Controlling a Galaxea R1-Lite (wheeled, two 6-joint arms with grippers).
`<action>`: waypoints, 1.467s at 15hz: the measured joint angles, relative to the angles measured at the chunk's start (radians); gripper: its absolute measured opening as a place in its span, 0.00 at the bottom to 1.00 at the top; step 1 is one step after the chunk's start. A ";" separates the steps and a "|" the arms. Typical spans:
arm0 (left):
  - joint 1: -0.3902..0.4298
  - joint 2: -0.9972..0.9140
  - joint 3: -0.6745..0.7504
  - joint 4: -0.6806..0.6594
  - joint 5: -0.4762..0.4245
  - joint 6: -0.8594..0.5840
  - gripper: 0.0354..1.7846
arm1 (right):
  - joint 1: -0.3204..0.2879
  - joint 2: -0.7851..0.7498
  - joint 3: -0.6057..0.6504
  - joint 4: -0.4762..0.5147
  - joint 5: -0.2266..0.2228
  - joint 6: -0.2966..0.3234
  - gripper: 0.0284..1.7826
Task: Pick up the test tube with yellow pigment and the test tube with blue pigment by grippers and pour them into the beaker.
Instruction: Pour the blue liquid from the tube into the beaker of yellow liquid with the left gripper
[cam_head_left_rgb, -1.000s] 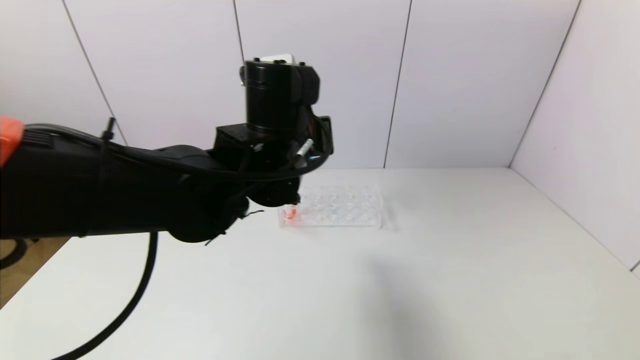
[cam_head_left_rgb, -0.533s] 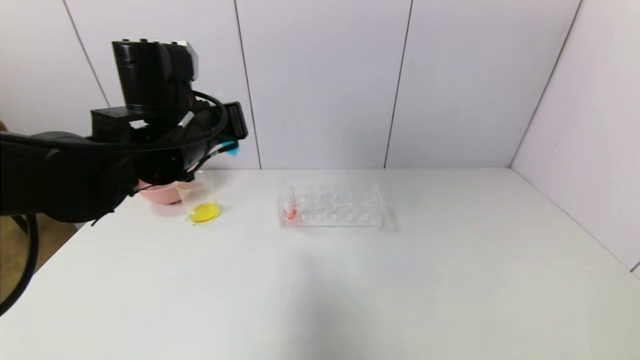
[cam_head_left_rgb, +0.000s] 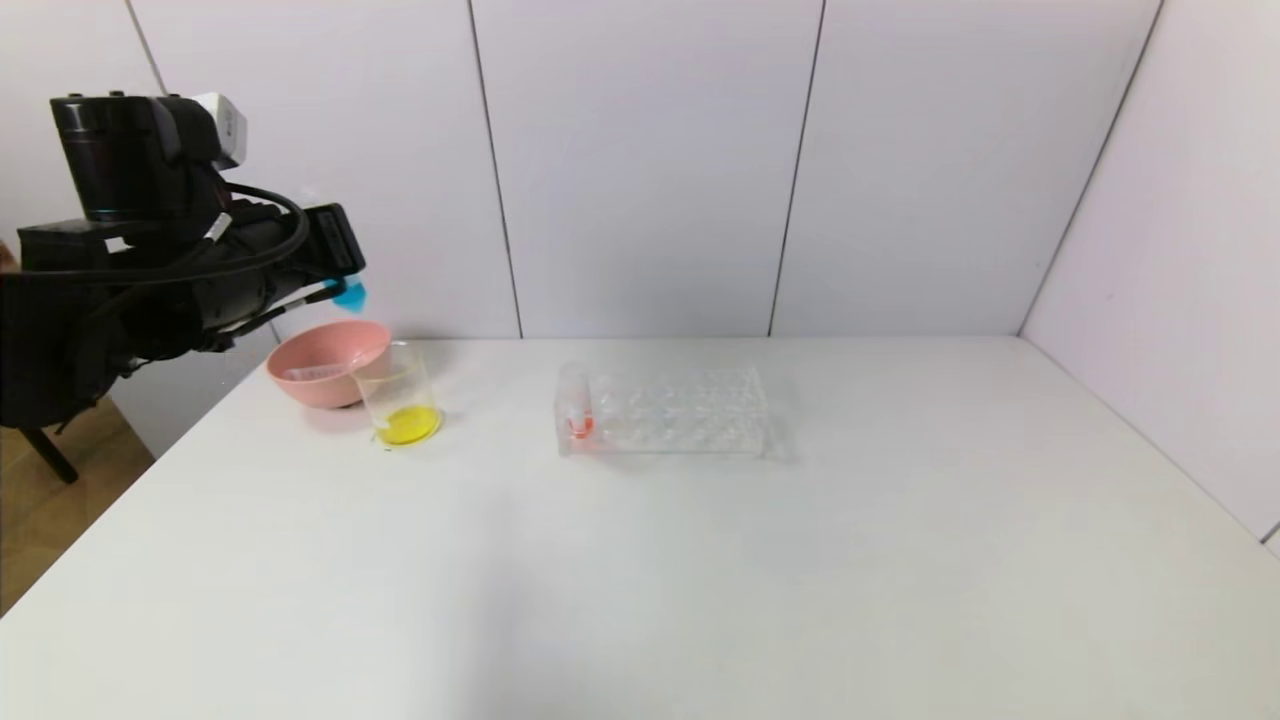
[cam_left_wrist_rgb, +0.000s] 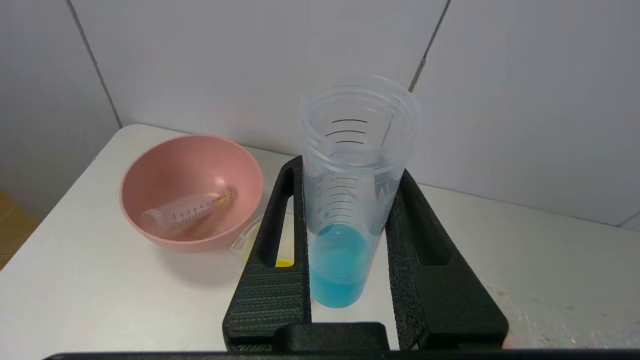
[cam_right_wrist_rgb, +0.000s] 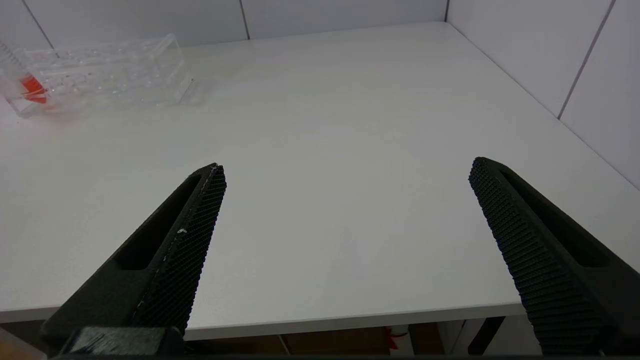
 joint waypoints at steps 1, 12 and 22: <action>0.031 0.005 0.000 0.000 -0.026 0.001 0.24 | 0.000 0.000 0.000 0.000 0.000 0.000 1.00; 0.265 0.143 -0.069 -0.010 -0.304 0.326 0.24 | 0.000 0.000 0.000 0.000 0.000 0.000 1.00; 0.361 0.241 -0.271 0.207 -0.547 0.703 0.24 | 0.000 0.000 0.000 0.000 0.000 0.000 1.00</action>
